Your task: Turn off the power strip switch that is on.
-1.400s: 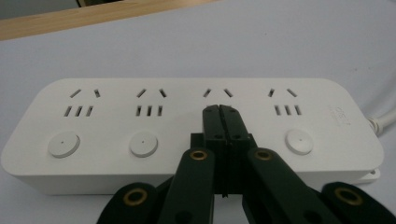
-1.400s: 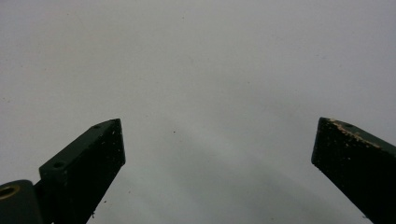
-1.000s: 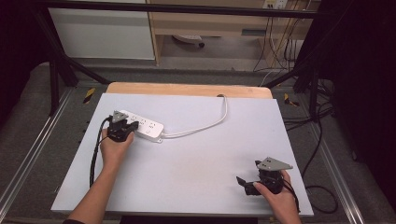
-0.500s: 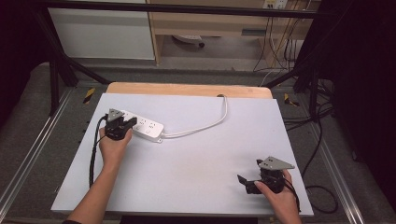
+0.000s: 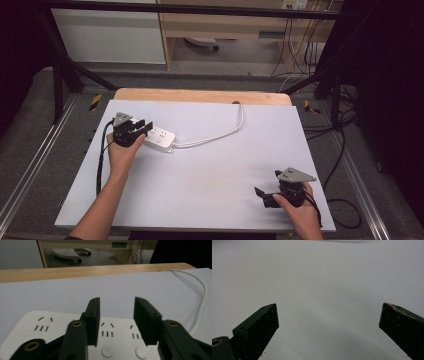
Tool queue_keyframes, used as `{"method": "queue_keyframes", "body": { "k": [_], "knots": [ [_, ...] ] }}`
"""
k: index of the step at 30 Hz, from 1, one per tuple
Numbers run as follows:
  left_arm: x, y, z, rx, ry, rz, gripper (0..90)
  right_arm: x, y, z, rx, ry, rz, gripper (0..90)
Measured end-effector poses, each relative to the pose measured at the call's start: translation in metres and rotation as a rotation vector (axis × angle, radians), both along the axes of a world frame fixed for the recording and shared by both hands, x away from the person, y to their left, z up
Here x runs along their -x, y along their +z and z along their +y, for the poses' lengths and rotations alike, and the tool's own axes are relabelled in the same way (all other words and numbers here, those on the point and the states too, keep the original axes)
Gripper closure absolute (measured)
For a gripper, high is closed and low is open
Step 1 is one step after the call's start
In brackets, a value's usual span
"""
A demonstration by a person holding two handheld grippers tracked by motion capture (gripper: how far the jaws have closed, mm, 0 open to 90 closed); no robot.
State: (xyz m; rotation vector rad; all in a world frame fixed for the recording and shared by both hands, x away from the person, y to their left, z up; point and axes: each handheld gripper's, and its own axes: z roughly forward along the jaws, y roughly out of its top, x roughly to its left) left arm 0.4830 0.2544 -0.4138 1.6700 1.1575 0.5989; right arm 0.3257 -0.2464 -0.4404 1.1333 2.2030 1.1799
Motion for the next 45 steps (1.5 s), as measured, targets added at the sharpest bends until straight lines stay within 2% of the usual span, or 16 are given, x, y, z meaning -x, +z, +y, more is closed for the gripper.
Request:
{"method": "queue_keyframes", "body": {
  "k": [3, 5, 7, 10, 14, 18, 20, 23, 26, 29, 36, 42, 45],
  "knots": [
    [0.000, 0.000, -0.005, -0.002, -0.025, 0.001, 45.0, -0.001, 0.000, 0.001, 0.000, 0.002, -0.001, 3.1],
    [0.000, 0.000, -0.006, -0.002, -0.021, 0.001, 40.9, 0.000, 0.001, 0.002, 0.002, 0.006, -0.004, 3.1],
    [0.000, 0.000, -0.006, 0.002, -0.010, 0.004, 32.1, 0.000, 0.001, 0.002, 0.002, 0.008, -0.002, 3.1],
    [0.000, 0.001, -0.007, 0.004, -0.021, 0.006, 20.5, 0.000, 0.000, 0.001, 0.001, 0.003, 0.002, 3.1],
    [0.002, 0.002, -0.008, -0.001, -0.025, 0.011, 12.6, 0.000, 0.000, 0.002, 0.001, 0.002, 0.001, 3.1],
    [0.003, 0.003, -0.010, -0.039, -0.018, 0.001, 10.3, -0.001, 0.000, 0.003, 0.004, 0.007, 0.001, 3.1],
    [0.004, 0.005, -0.009, -0.046, -0.014, -0.006, 6.9, -0.001, 0.000, 0.004, 0.004, 0.009, 0.000, 3.1],
    [0.007, 0.008, -0.008, -0.055, -0.026, -0.022, 6.6, -0.001, 0.000, 0.004, 0.003, 0.007, 0.000, 3.1],
    [0.011, 0.011, -0.007, -0.045, -0.030, -0.022, 6.4, 0.001, 0.000, 0.003, 0.005, 0.006, -0.001, 3.1],
    [0.016, 0.013, -0.008, -0.050, -0.052, -0.002, 6.4, 0.001, 0.001, 0.003, -0.001, 0.006, -0.005, 3.1],
    [0.032, 0.026, -0.011, -0.040, -0.090, -0.013, 5.9, 0.001, 0.002, 0.003, 0.008, -0.005, -0.009, 3.2],
    [0.042, 0.035, -0.008, 0.008, -0.106, -0.002, 5.8, 0.001, 0.002, 0.001, 0.010, -0.021, -0.022, 3.7],
    [0.049, 0.038, -0.005, 0.004, -0.116, -0.016, 5.7, 0.000, 0.001, 0.000, 0.008, -0.021, -0.017, 3.9]
  ]
}}
